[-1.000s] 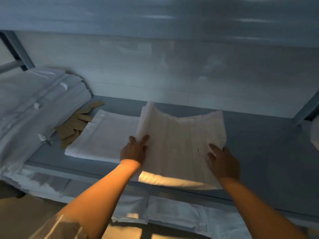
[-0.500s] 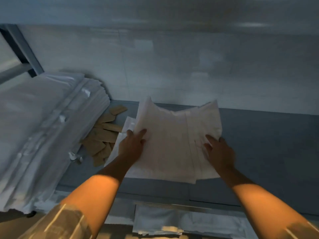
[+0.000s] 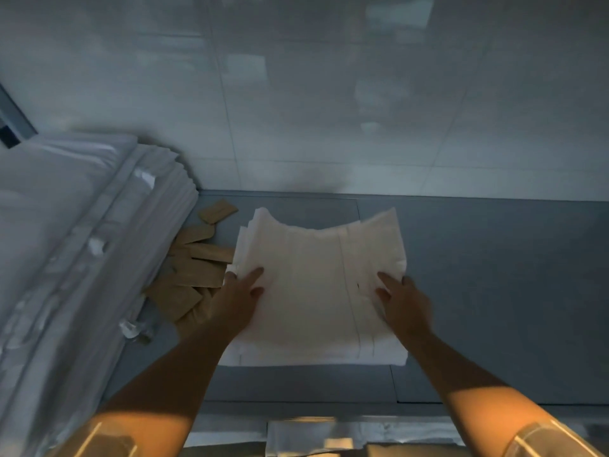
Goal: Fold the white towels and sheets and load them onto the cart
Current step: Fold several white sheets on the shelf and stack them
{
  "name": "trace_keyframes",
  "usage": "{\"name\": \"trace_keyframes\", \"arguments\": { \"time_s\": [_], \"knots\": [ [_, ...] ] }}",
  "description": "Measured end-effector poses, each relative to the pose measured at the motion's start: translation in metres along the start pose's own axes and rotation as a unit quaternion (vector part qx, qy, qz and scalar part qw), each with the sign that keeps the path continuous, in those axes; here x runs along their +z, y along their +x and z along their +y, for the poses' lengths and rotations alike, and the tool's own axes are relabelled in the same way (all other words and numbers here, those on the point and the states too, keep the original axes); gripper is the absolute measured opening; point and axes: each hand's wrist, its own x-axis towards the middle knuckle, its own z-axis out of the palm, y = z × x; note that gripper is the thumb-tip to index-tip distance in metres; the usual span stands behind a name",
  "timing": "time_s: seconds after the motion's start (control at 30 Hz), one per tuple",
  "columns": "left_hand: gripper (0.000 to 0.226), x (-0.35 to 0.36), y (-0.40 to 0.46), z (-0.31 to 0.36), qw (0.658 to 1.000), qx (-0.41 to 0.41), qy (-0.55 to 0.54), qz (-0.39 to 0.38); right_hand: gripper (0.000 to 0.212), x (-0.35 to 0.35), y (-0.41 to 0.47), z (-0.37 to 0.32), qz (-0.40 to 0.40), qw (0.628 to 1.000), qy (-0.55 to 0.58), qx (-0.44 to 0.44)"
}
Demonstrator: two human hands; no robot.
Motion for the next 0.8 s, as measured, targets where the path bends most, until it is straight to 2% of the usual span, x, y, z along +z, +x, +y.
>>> {"name": "trace_keyframes", "arguments": {
  "time_s": [0.1, 0.23, 0.33, 0.4, 0.47, 0.5, 0.57, 0.67, 0.8],
  "knots": [
    [0.045, -0.001, -0.001, -0.004, 0.999, 0.006, -0.027, 0.019, 0.038, 0.002, 0.002, 0.0, 0.009, 1.0, 0.009, -0.005],
    [0.043, 0.003, -0.007, -0.021, 0.999, -0.014, -0.045, 0.021, 0.041, 0.011, -0.001, -0.002, -0.04, 0.999, 0.024, -0.008],
    [0.045, 0.01, -0.007, -0.024, 0.999, -0.033, 0.003, 0.013, 0.051, 0.017, -0.005, 0.003, -0.064, 0.996, -0.068, -0.016],
    [0.05, 0.017, -0.01, -0.024, 0.999, -0.04, 0.014, -0.007, 0.057, 0.013, -0.006, 0.004, -0.009, 0.989, -0.128, -0.07],
    [0.057, 0.024, -0.013, -0.025, 0.997, -0.059, -0.023, -0.035, 0.058, 0.01, -0.006, -0.004, 0.045, 0.975, -0.132, -0.17],
    [0.059, 0.026, -0.013, -0.025, 0.996, -0.068, -0.042, -0.047, 0.058, 0.012, -0.007, -0.01, 0.043, 0.968, -0.125, -0.214],
    [0.063, 0.029, -0.013, -0.024, 0.994, -0.074, -0.058, -0.063, 0.061, 0.021, -0.007, -0.019, -0.043, 0.964, -0.108, -0.238],
    [0.066, 0.032, -0.013, -0.017, 0.995, -0.062, -0.05, -0.068, 0.059, 0.037, -0.007, -0.012, -0.163, 0.969, -0.082, -0.168],
    [0.066, 0.04, -0.013, -0.005, 0.997, -0.045, -0.002, -0.056, 0.059, 0.036, -0.01, 0.005, -0.176, 0.97, -0.082, -0.148]
  ]
}}
